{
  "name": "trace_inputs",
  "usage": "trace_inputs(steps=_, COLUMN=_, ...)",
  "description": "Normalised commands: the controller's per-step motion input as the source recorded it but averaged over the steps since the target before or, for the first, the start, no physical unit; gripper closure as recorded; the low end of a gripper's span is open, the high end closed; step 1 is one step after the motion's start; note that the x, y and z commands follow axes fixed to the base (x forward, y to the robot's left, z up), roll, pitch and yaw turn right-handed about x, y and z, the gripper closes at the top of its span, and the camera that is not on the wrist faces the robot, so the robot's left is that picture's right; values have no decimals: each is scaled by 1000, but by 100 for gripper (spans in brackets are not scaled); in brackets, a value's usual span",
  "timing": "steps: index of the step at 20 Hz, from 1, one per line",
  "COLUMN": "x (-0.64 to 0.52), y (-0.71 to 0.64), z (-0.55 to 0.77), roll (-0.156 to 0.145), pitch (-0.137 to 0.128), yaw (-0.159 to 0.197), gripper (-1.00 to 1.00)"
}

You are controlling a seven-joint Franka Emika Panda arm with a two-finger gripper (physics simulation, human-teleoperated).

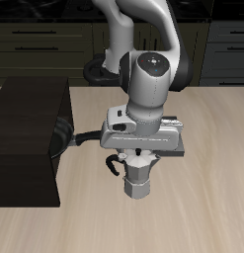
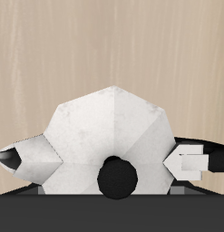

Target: Place the moka pot on the stove and turn on the stove

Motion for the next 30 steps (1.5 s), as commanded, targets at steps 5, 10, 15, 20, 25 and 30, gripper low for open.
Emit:
trace_inputs(steps=5, x=-132, y=-16, z=382, roll=-6, pitch=-34, yaw=2, gripper=100)
trace_inputs(steps=10, x=-141, y=-45, z=283, roll=-11, pitch=-22, yaw=5, gripper=100)
trace_inputs(steps=15, x=-233, y=71, z=268, roll=16, pitch=-10, yaw=-3, gripper=100)
trace_inputs(steps=20, x=-174, y=68, z=275, roll=6, pitch=-23, yaw=17, gripper=100)
trace_inputs(steps=25, x=-174, y=81, z=229, roll=16, pitch=-12, yaw=-3, gripper=100)
trace_inputs(steps=30, x=-156, y=133, z=186, roll=25, pitch=-21, yaw=6, gripper=100)
